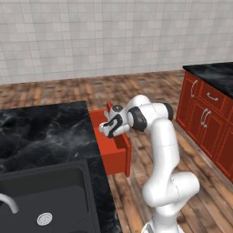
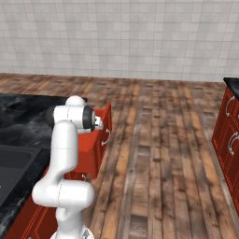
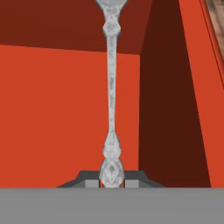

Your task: Organize the utensils by type. Pick up the wooden spoons from the counter and place them in the open cabinet. Then pick up the metallic utensils from the counter and place them in the open drawer.

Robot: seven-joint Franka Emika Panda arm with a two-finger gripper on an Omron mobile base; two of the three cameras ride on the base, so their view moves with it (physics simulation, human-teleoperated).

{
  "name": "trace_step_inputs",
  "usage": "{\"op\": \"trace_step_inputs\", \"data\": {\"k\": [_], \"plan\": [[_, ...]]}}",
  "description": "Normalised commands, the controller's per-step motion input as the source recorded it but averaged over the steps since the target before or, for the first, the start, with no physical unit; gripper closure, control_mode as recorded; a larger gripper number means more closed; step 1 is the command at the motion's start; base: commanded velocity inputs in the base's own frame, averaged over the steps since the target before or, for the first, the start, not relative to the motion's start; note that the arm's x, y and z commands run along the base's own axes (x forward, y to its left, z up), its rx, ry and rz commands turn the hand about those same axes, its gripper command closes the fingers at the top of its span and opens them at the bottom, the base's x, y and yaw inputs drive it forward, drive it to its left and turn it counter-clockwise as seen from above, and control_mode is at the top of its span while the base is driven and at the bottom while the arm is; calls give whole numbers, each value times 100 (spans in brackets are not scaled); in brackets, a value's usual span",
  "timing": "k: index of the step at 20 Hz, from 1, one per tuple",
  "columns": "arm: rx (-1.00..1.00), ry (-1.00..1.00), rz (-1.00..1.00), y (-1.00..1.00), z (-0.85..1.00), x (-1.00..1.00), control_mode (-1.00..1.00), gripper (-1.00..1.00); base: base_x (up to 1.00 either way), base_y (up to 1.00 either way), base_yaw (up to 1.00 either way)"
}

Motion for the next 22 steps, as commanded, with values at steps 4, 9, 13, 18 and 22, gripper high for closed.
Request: {"op": "trace_step_inputs", "data": {"k": [4, 9, 13, 18, 22], "plan": [[0, 1, 0, -33, -39, 2, -100, 100, 0, 0, 0], [0, 0, 0, -47, -35, 0, -100, 100, 0, 0, 0], [0, 0, 0, -57, -34, 0, -100, 100, 0, 0, 0], [0, 0, 0, -62, -34, 0, -100, 100, 0, 0, 0], [0, 0, 0, -62, -29, 0, -100, 100, 0, 0, 0]]}}
